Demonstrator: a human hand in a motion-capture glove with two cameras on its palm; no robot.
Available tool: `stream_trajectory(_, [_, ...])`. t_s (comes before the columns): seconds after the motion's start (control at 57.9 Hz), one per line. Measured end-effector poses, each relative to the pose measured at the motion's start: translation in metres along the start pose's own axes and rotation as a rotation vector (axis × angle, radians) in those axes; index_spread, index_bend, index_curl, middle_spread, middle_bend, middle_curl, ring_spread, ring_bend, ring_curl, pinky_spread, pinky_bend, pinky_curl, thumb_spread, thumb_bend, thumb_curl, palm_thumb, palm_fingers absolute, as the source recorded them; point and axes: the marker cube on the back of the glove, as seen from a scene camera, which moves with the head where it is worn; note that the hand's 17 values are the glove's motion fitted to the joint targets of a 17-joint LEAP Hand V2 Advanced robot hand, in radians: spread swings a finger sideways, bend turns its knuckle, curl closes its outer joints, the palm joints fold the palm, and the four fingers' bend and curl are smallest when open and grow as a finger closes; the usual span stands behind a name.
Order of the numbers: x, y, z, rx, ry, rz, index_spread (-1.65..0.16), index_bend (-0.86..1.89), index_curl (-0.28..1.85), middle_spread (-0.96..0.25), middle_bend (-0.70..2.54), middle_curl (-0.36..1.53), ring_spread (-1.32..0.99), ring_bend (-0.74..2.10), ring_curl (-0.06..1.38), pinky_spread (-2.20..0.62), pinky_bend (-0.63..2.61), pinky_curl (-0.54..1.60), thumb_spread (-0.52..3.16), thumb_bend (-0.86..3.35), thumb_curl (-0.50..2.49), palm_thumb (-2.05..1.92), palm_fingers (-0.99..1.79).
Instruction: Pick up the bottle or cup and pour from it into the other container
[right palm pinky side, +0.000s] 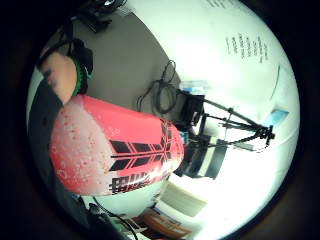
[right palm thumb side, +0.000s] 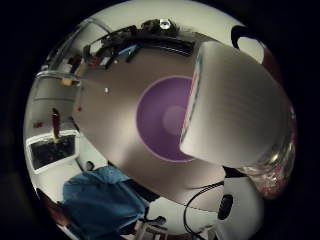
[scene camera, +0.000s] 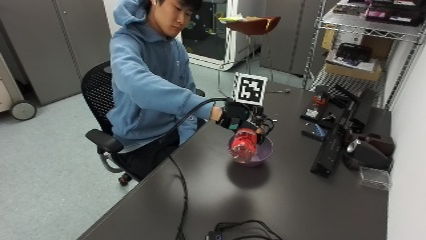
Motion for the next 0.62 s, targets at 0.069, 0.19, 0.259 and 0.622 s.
stream_trajectory(0.069, [-0.008,0.001,-0.001,-0.001,0.053,-0.095,-0.08,0.15,0.43,-0.02,0.23,0.52,-0.10,0.39,0.46,0.03,0.19,0.35,0.24,-0.03,0.70,1.12,1.08])
stream_trajectory(0.19, [-0.019,0.000,-0.001,-0.007,0.138,-0.162,-0.08,0.15,0.43,-0.02,0.23,0.53,-0.10,0.39,0.46,0.03,0.19,0.35,0.24,-0.03,0.70,1.12,1.08])
stream_trajectory(0.259, [-0.025,-0.001,0.001,-0.013,0.192,-0.177,-0.08,0.15,0.43,-0.02,0.23,0.53,-0.10,0.39,0.47,0.03,0.19,0.35,0.24,-0.04,0.70,1.11,1.08])
stream_trajectory(0.622, [-0.038,-0.002,0.005,-0.021,0.234,-0.199,-0.09,0.15,0.43,-0.03,0.21,0.53,-0.11,0.38,0.47,0.02,0.19,0.35,0.25,-0.03,0.71,1.11,1.08])
